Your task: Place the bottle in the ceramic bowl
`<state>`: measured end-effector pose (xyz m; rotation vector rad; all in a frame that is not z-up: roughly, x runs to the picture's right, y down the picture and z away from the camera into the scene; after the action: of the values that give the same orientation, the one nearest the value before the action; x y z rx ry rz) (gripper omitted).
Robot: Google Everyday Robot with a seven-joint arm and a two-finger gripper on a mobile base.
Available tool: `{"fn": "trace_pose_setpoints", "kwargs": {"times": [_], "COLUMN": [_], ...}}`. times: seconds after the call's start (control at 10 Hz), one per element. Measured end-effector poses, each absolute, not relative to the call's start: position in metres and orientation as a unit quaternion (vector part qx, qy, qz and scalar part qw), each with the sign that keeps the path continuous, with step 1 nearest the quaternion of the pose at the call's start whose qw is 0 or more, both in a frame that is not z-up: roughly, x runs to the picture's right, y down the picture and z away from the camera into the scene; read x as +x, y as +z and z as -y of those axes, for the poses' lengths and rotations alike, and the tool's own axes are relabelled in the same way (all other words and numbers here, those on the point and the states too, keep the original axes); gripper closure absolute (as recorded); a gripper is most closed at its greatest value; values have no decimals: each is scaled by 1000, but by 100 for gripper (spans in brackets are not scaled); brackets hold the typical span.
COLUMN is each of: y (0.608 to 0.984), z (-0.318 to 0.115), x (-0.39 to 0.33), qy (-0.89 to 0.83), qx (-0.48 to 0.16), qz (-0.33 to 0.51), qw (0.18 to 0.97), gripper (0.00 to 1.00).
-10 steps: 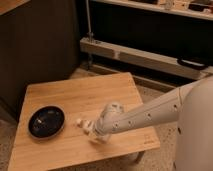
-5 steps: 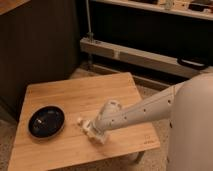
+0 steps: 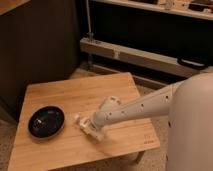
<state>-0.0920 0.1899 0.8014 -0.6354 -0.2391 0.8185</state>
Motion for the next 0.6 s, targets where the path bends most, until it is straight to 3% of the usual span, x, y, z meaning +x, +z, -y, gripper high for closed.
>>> {"fn": "trace_pose_setpoints", "kwargs": {"times": [0.6], "y": [805], "z": [-94], "x": [-178], "qy": [410], "qx": [-328], "qz": [190], "qw": [829], "gripper": [91]}}
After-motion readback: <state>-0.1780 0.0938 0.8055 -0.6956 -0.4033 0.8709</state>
